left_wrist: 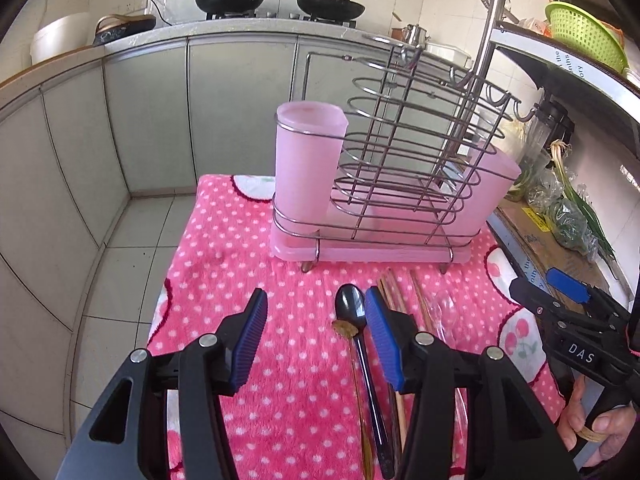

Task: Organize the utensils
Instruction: 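Lower the left gripper onto the small gold spoon and close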

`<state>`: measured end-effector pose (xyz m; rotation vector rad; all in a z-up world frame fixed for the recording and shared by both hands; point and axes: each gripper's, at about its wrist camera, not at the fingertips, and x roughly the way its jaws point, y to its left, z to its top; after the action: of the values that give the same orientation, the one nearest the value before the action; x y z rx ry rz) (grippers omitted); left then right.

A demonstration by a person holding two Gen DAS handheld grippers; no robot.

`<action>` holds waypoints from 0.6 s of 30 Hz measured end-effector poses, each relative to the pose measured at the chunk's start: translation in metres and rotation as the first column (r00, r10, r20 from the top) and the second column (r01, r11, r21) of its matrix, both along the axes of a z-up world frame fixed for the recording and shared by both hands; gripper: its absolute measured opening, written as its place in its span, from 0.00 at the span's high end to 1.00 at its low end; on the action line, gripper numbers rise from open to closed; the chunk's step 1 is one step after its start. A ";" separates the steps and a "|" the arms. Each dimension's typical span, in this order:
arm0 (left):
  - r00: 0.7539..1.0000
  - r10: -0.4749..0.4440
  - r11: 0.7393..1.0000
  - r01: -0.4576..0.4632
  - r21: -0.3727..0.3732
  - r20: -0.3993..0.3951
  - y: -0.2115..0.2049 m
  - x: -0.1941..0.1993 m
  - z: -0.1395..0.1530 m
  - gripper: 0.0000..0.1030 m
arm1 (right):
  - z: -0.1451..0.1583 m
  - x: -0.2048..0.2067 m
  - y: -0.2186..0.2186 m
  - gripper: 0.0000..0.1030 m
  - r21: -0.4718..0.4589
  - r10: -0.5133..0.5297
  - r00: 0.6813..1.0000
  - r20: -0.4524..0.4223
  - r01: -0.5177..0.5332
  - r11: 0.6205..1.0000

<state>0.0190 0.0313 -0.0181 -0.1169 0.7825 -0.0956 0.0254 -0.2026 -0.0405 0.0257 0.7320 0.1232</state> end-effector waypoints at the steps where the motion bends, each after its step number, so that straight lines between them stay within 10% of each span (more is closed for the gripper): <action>1: 1.000 -0.003 1.000 0.003 -0.006 -0.026 0.001 0.003 -0.004 0.51 | -0.003 0.002 -0.001 0.18 0.006 0.004 1.000 -0.014 -0.004 1.000; 12: 0.947 -0.122 0.980 0.066 -0.189 -0.298 0.001 0.038 -0.054 0.55 | -0.037 0.018 -0.022 0.41 0.184 0.055 0.977 -0.207 -0.017 0.983; 18: 0.909 -0.184 0.969 0.104 -0.224 -0.373 -0.013 0.059 -0.075 0.73 | -0.048 0.024 -0.032 0.50 0.270 0.070 0.961 -0.267 0.004 0.963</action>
<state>0.0777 0.0184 -0.0928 -0.2743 1.1834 -0.2995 0.0495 -0.2342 -0.0886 0.2947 0.9895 0.2544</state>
